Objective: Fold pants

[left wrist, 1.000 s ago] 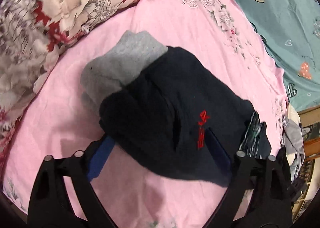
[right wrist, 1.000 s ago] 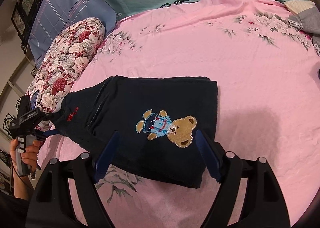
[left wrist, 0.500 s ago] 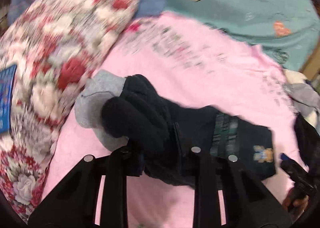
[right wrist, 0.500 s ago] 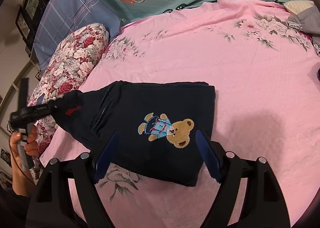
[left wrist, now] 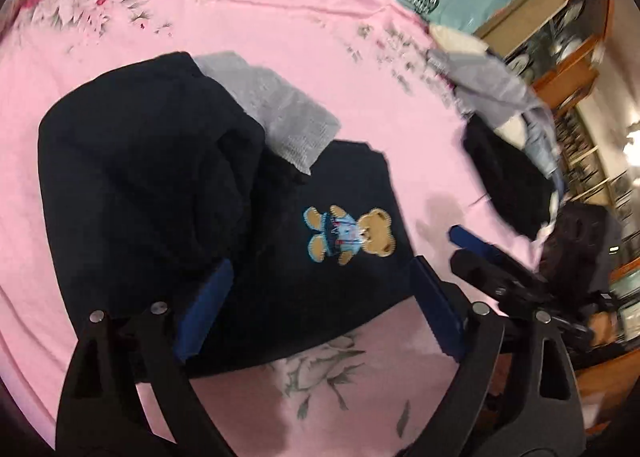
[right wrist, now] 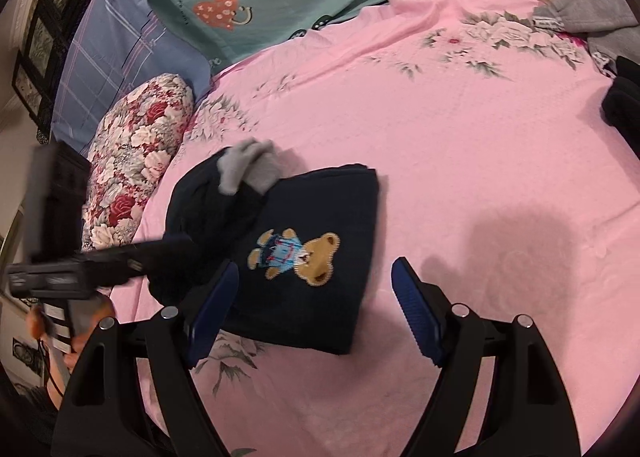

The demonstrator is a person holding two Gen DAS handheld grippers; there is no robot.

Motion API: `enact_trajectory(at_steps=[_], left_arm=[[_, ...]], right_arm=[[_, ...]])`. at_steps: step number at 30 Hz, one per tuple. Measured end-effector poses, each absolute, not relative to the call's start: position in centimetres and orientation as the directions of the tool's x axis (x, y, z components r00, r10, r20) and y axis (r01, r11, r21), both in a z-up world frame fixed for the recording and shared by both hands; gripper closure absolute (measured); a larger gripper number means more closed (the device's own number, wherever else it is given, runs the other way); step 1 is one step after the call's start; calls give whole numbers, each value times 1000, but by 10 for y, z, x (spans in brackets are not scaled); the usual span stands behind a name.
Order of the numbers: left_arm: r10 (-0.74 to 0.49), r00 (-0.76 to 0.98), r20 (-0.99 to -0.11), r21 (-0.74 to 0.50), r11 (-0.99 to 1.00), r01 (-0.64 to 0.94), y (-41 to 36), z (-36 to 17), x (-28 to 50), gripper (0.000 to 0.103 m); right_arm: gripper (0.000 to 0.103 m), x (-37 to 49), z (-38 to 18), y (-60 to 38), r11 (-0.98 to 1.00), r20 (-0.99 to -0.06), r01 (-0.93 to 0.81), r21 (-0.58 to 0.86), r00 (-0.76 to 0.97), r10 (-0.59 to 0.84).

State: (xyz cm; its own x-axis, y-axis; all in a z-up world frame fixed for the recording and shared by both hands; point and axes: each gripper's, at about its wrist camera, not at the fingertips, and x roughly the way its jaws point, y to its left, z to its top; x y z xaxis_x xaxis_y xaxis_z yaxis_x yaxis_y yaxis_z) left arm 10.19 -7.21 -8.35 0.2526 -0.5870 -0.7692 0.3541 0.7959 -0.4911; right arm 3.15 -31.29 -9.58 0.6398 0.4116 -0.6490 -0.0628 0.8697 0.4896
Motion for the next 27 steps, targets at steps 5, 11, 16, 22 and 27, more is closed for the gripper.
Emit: enact_trajectory(at_steps=[5,11,16,22,27], left_arm=[[-606,392,-693,-485,793,369,-25,-37,82,10],[-284,546,-788,-246,959,144,17,-50,96,6],[-191,418,-888,-187,981,50,27,-111,113,6],[-251,402,-880,-253,966,51,40,-125,115,3],[-256,402,-879,-252,966,64,38,-126,112,3]], right_arm=[[24,43,-93,-309,827,-611,-95,555,627,482],[24,79,-90,-274,769,-579,-165,617,567,586],[24,117,-98,-252,755,-607,-138,641,511,609],[24,158,-102,-241,774,-642,-112,624,491,588],[25,186,-114,-223,808,-699,-103,581,445,559]])
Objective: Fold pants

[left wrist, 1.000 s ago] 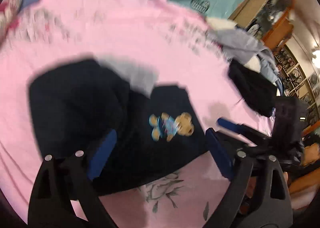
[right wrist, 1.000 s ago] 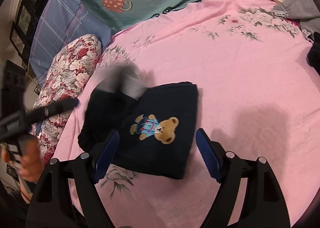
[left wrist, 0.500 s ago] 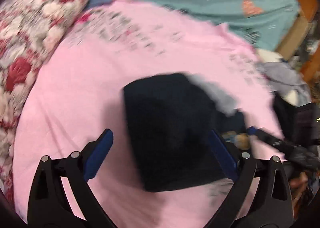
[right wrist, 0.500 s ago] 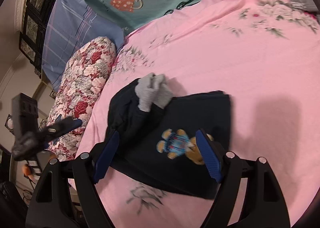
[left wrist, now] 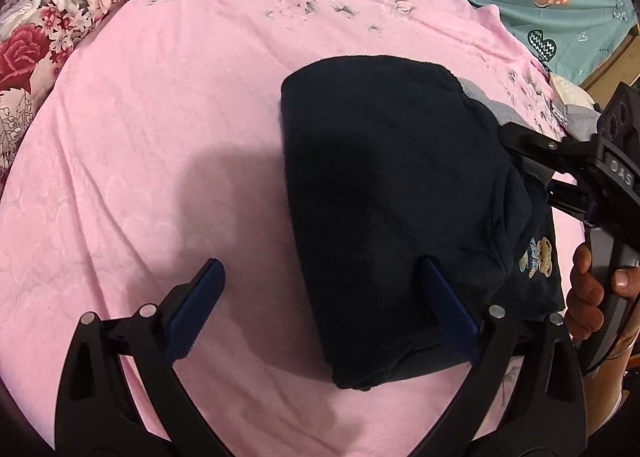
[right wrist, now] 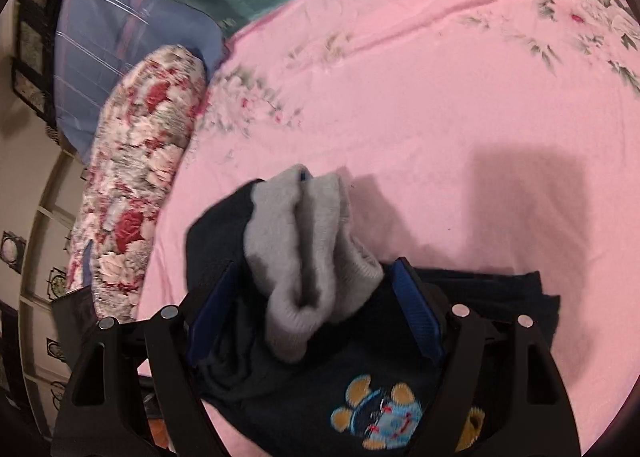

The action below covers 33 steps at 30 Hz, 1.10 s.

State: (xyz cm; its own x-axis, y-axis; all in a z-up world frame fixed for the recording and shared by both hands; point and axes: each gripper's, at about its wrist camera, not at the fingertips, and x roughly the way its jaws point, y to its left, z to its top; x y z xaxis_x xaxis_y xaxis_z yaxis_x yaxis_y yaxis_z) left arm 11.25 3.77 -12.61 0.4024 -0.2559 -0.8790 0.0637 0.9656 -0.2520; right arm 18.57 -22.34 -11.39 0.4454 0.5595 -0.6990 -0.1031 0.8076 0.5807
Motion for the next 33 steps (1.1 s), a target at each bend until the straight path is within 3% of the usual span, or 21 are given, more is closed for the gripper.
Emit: enact_trajectory(at_steps=[1,3,5,8,13,17,19,24,25,26,31,33], left_arm=[[-255,403,-879,-250,966,65,37,-126,113,3],[-260,397,-880,-259,964,57,31,-125,117,3],[-264,396,-879,-267,962,50,35,-123,119,3],[-289,427,-857,-302,952,39,44,-111,116,4],[-290,536,-793,-320,946,39,63,-75,101,4],[-310,520,-796,-298,948,108,41,-69,102,4],[-326,481,-814,-295,945,141,28,-79,107,4],[-262,359,-896,-214,962,169,-9,-127,123,2],[-263,368,-892,-216,963,164,-7,-125,122,3],[-266,366,-892,-218,961,167,-6,-121,121,3],[-247,438,-865,-212,969,127,10,-92,121,4],[-257,451,-855,-224,966,126,6,-84,129,4]], right_arm=[[37,186,-113,-219,808,-695,-117,578,449,562],[50,185,-108,-216,814,-685,-123,568,477,550],[76,184,-96,-213,818,-671,-145,557,503,546],[84,178,-72,-202,810,-638,-211,547,522,567],[85,123,-20,-209,712,-476,-356,606,555,682],[85,71,-13,-261,691,-405,-303,656,631,662],[85,55,-34,-289,729,-455,-200,655,666,591],[79,63,-117,-322,862,-734,86,499,571,368],[61,63,-123,-326,864,-738,100,493,574,355],[51,62,-122,-332,859,-733,107,501,580,355],[51,63,-73,-330,923,-665,41,383,705,245],[54,73,-55,-317,926,-618,-43,375,733,284]])
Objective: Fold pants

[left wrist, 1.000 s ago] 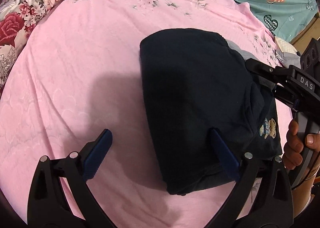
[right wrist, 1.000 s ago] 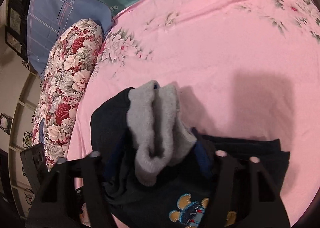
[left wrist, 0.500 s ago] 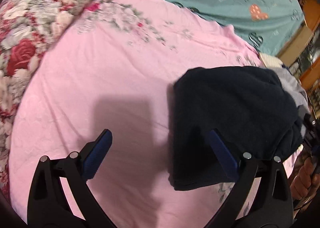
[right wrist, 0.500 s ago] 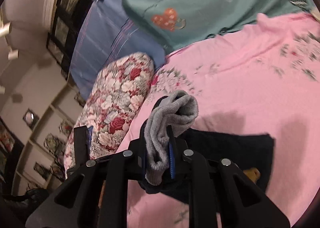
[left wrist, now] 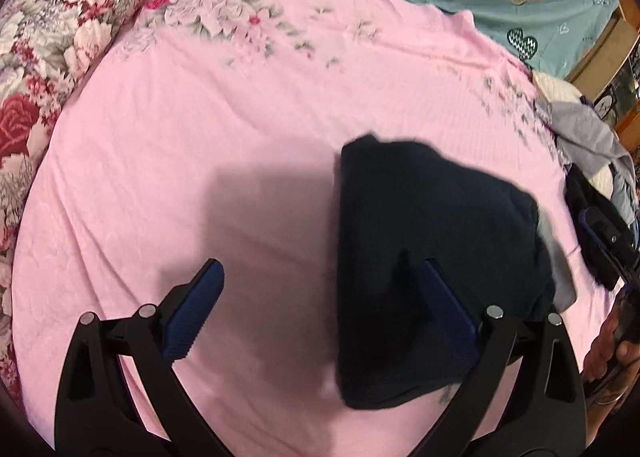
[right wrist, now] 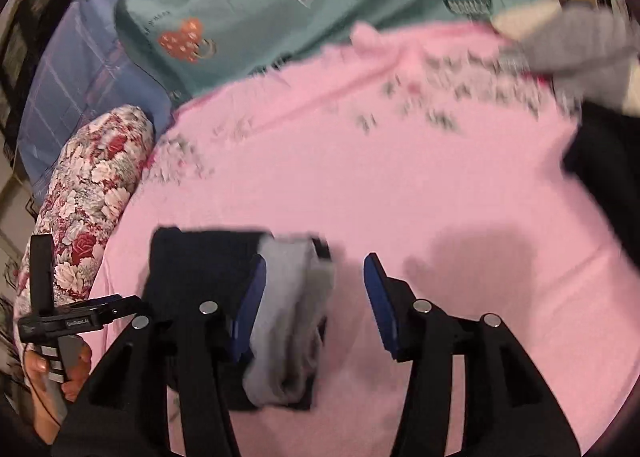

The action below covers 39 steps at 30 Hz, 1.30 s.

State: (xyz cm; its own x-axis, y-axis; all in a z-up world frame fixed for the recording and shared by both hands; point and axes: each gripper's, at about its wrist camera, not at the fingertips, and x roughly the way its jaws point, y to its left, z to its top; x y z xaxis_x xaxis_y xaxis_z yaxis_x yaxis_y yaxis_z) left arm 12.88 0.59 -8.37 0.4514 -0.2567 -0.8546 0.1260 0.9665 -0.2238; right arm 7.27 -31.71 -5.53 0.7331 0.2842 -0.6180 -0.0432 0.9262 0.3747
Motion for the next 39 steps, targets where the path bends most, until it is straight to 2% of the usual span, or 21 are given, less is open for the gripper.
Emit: enact_trajectory(at_steps=[2,4,5,7,9,10,12,13,16,20,25,28,36,39], left_arm=[[-274,458,-845,-234,962,143,-8,-77,142,4],[-278,444,-852,-231,960,158,-24,-78,154,4],[-276,431,-859,-229,961,159,-32,-81,161,4],[-252,411,-876,-216,967,132,-41,-89,172,4],[-234,399,-886,-201,972,123,-44,-101,181,2],[-205,368,-907,-175,978,114,-44,-112,189,2],[-265,304,-915,-253,964,80,-31,-127,196,2],[-289,297,-910,-279,957,78,-27,-127,199,2],[-293,298,-909,-285,956,70,-24,-121,194,2],[-295,338,-894,-297,954,48,-14,-108,170,2],[-233,369,-900,-231,972,49,-12,-112,145,2],[-246,353,-903,-241,969,57,-9,-119,136,2],[-242,355,-903,-233,970,67,-7,-121,125,2],[-230,364,-902,-220,973,71,-6,-117,120,2]], right_arm=[[69,80,-52,-310,916,-599,-99,390,728,333],[74,98,-55,-289,892,-602,-182,413,681,418],[81,106,-59,-277,888,-619,-198,415,653,436],[85,122,-70,-259,877,-656,-216,428,594,466],[85,131,-79,-248,866,-672,-224,447,555,490],[85,133,-83,-245,873,-686,-223,434,546,481],[92,139,-94,-250,911,-728,-177,372,553,405],[103,141,-101,-259,930,-743,-139,339,567,355],[103,142,-116,-293,873,-698,-105,476,559,448],[100,122,-102,-285,914,-701,-107,390,610,370],[93,83,-86,-271,897,-660,-175,407,623,421],[74,65,-87,-265,884,-662,-209,419,596,454],[78,43,-100,-275,884,-683,-197,424,571,455],[73,37,-90,-273,876,-660,-192,443,591,464]])
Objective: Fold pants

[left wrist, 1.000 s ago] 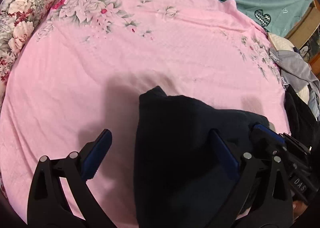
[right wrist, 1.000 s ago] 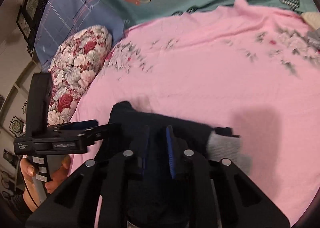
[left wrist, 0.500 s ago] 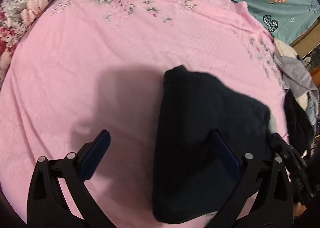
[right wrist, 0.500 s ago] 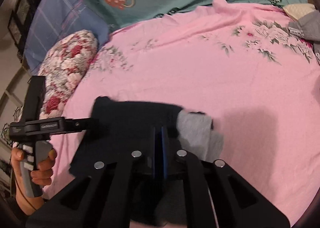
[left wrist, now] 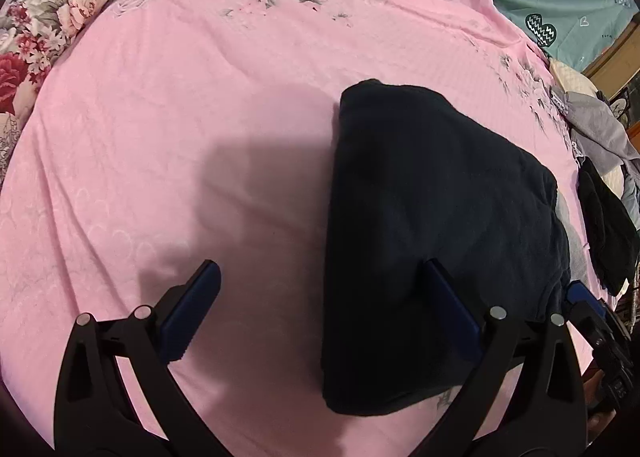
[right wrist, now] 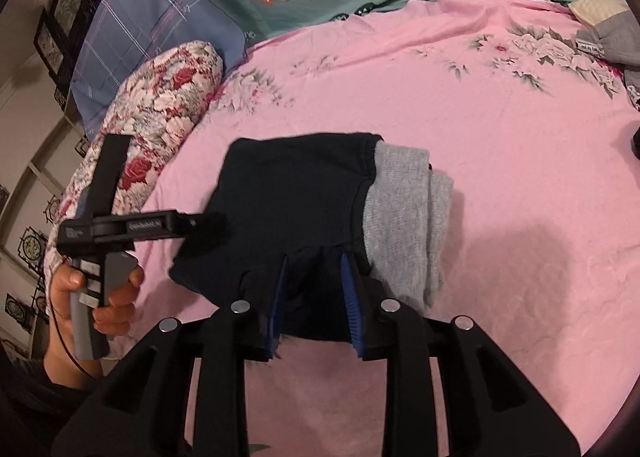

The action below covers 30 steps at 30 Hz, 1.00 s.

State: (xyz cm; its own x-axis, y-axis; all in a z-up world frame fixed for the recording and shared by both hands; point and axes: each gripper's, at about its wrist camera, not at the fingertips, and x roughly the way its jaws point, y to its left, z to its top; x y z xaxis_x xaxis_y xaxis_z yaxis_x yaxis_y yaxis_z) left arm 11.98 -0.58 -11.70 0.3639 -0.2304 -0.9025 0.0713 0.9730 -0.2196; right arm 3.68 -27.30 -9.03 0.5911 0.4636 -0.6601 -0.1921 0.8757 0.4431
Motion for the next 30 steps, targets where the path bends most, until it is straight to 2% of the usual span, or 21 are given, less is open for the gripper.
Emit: enact_trajectory(at_steps=[3,5,9,12,14,17,22,25,27,28,30], left_arm=[[-243,366,-899,-222,970,98,-7,-115,111,2],[-251,359,-899,-220,967,125,-10,-117,103,2],[-274,350,-896,-248,962,117,-3,-127,94,2],[-276,337,-900,-253,961,110,2,-123,90,2],[-287,334,-898,-265,958,109,5,-118,90,2],[-297,373,-879,-266,955,134,5,-102,97,2],[-234,480,-846,-224,971,79,7,-72,128,2],[-216,478,-851,-223,974,43,8,-73,146,2],[-227,455,-861,-235,971,41,5,-79,154,2],[-234,447,-863,-240,970,44,2,-82,155,2],[-245,436,-866,-247,968,53,-3,-86,160,2]], right_arm=[[62,29,-81,-261,882,-653,-230,412,600,462],[49,27,-81,-254,888,-663,-248,388,594,456],[48,32,-100,-250,912,-735,-221,344,541,409],[45,28,-98,-247,914,-734,-229,334,546,405],[36,25,-93,-247,909,-722,-241,342,552,418],[31,18,-80,-253,890,-664,-244,386,596,451],[32,23,-66,-267,935,-602,-124,331,735,310],[49,30,-66,-268,948,-594,-96,303,759,267],[54,34,-70,-269,946,-600,-101,309,751,276],[61,36,-71,-269,944,-603,-111,312,744,287],[64,41,-73,-268,938,-606,-136,318,732,312]])
